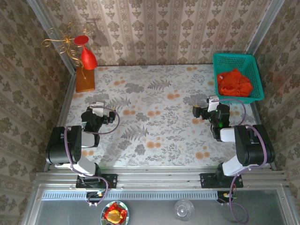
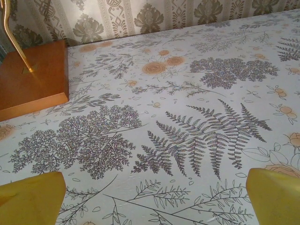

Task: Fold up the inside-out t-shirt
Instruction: Pick up the T-shirt from the basket.

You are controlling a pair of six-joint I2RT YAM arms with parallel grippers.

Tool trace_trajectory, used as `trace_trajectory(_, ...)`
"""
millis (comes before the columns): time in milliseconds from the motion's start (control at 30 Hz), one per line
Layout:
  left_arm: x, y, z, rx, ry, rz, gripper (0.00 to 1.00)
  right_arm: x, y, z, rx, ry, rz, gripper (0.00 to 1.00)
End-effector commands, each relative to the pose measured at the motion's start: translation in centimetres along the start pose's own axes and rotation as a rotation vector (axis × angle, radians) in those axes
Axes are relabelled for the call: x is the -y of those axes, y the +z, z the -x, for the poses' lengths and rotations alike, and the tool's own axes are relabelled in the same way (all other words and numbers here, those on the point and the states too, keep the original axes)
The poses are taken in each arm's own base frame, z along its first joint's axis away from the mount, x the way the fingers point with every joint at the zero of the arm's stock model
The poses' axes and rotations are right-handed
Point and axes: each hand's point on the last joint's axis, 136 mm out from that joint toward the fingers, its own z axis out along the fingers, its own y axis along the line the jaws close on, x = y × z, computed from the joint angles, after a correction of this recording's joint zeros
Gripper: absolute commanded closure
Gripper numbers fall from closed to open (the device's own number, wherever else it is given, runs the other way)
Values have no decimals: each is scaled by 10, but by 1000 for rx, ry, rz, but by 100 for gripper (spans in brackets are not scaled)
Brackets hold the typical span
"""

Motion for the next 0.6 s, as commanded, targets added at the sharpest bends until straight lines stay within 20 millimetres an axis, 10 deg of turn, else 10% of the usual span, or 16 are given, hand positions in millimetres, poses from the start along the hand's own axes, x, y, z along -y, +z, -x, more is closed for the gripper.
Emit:
trace_trajectory(0, 2, 0, 9, 38, 32, -16, 0, -1, -2, 5, 28, -19, -1, 0)
trace_trajectory(567, -10, 10, 7, -22, -13, 10, 0, -1, -1, 5, 24, -15, -1, 0)
